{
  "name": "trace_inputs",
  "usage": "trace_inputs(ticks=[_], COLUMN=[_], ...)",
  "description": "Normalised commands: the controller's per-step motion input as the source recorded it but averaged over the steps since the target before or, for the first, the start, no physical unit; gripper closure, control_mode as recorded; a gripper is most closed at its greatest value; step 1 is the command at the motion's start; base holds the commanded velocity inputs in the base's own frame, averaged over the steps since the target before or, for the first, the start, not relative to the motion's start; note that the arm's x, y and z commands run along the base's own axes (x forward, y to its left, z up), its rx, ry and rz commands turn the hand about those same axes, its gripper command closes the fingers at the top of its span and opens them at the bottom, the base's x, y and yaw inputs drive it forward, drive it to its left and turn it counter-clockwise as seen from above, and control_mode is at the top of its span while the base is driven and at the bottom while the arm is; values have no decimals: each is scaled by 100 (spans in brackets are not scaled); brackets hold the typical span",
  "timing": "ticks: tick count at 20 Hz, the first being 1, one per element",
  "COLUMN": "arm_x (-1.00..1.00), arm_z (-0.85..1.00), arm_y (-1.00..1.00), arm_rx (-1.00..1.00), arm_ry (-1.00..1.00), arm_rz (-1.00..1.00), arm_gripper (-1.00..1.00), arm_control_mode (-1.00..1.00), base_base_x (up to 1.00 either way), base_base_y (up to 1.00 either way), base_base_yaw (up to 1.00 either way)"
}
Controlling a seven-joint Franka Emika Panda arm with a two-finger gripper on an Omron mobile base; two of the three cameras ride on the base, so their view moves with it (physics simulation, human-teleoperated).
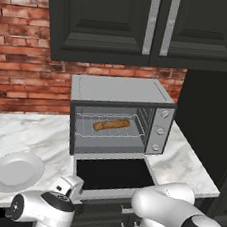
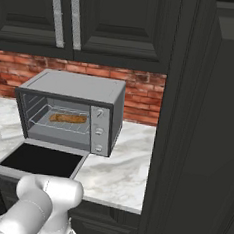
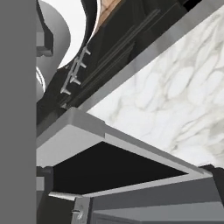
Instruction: Pull the toaster oven rack outwards. Pick up the baguette from the plate and place it on the toaster oven rack. Close the toaster oven door fully and set the temperature to the lowest setting.
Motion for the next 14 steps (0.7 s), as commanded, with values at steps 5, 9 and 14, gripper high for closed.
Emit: trace_inputs(ticks=[5, 9, 14], arm_x=[23, 31, 37], arm_z=[-5, 0, -1], arm_y=[-21, -9, 0], arm_rx=[-1, 0, -1], arm_ry=[-9, -6, -2], arm_rz=[1, 5, 3], arm_gripper=[-100, -100, -100], arm_control_mode=[-100, -100, -100], base_base_x=[0, 0, 0], base_base_y=[0, 0, 0], base_base_yaw=[0, 0, 0])
